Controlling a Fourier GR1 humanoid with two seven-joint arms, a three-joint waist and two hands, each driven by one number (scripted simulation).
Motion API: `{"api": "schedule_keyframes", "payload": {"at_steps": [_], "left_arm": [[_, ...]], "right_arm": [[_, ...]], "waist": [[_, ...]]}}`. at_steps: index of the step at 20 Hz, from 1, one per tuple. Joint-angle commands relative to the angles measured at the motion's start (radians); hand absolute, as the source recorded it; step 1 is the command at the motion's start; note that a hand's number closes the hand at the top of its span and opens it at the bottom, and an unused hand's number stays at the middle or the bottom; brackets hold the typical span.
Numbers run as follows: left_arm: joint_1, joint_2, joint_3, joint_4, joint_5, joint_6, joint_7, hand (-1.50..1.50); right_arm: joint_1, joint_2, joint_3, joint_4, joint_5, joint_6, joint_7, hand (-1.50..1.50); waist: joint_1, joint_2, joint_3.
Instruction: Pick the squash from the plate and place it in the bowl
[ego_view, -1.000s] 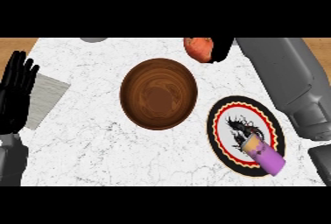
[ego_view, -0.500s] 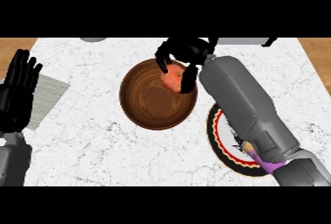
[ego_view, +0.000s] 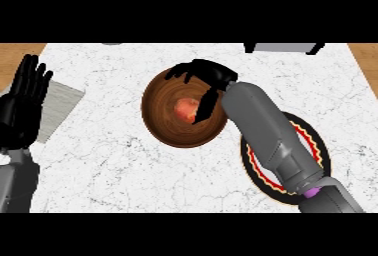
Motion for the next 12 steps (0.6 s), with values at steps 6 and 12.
{"api": "schedule_keyframes", "payload": {"at_steps": [6, 12], "left_arm": [[-0.040, 0.031, 0.026, 0.038, 0.016, -0.022, 0.001, 0.00], [-0.043, 0.000, 0.006, 0.045, -0.007, 0.005, -0.012, 0.00]], "right_arm": [[-0.012, -0.039, -0.204, 0.048, -0.189, -0.131, -0.134, -1.50], [-0.114, -0.155, -0.344, 0.142, -0.279, -0.137, -0.063, -1.50]], "waist": [[-0.003, 0.005, 0.001], [0.002, 0.010, 0.000]]}}
